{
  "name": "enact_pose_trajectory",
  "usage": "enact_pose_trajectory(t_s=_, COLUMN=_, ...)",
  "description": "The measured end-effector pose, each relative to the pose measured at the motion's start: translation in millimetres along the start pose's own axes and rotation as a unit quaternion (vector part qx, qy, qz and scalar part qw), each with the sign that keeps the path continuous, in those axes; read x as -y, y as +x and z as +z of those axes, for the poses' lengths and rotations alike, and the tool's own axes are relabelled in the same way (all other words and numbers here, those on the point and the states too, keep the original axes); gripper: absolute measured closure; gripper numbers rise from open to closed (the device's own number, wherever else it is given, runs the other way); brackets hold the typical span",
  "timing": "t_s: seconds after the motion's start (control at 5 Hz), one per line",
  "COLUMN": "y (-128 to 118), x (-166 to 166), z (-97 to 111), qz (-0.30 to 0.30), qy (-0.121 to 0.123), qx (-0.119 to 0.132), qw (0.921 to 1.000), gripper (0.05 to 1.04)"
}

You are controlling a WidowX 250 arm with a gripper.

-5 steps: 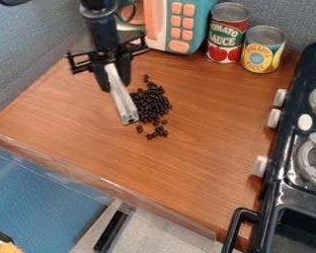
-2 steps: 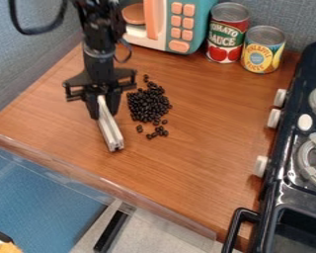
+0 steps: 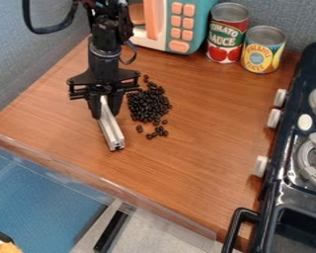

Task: Sweep into pile

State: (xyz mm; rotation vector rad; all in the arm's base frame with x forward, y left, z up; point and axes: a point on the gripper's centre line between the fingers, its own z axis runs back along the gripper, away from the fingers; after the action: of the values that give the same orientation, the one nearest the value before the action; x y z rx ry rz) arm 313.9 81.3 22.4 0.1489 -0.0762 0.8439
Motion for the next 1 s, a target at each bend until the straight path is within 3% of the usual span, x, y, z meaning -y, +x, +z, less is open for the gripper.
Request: enact_pose_trajectory(t_s=1.0, y=-14.2, x=44.8, z=7.3, qz=0.005, qy=-0.034, qx=-0.032, qw=0.9989, gripper=0.750)
